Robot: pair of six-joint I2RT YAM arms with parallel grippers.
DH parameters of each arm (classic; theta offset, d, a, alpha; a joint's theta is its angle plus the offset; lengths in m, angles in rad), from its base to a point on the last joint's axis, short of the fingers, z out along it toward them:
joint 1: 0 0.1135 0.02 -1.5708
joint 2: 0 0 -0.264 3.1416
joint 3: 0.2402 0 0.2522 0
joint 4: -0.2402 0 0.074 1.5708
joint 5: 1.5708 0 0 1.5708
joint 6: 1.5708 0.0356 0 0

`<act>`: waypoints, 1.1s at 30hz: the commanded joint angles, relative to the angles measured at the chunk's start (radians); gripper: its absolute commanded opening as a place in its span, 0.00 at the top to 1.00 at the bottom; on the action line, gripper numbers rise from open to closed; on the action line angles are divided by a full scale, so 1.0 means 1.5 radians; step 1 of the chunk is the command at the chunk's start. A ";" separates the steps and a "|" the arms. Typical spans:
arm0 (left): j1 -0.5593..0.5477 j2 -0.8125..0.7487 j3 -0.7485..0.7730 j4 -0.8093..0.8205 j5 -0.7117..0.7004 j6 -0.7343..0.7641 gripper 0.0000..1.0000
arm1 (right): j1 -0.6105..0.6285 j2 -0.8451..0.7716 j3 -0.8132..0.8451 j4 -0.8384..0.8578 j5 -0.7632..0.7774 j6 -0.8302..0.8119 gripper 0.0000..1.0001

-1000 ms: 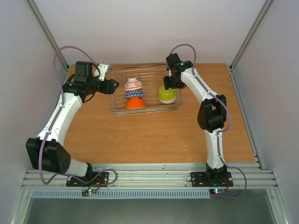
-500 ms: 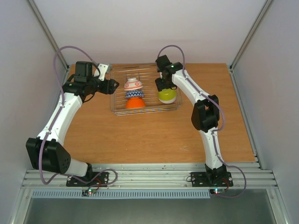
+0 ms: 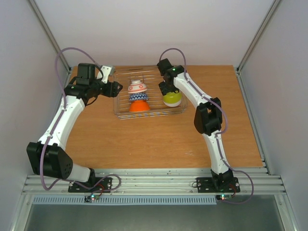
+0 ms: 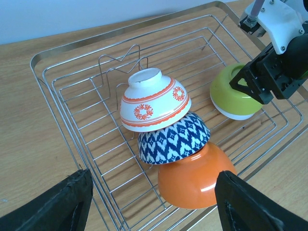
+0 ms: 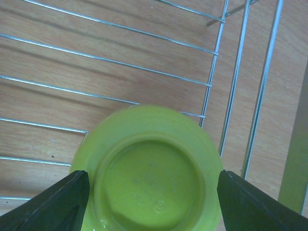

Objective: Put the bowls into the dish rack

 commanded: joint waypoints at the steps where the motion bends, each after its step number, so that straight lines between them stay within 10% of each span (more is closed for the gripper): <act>1: 0.000 0.007 -0.005 0.021 -0.002 0.006 0.29 | 0.003 0.024 0.020 -0.015 0.023 -0.008 0.25; 15: 0.000 0.005 -0.006 0.021 -0.004 0.008 0.29 | 0.002 0.022 -0.009 -0.011 -0.036 0.018 0.31; 33: -0.001 0.005 -0.005 0.022 -0.003 0.008 0.29 | 0.002 -0.005 -0.019 0.002 0.007 0.025 0.77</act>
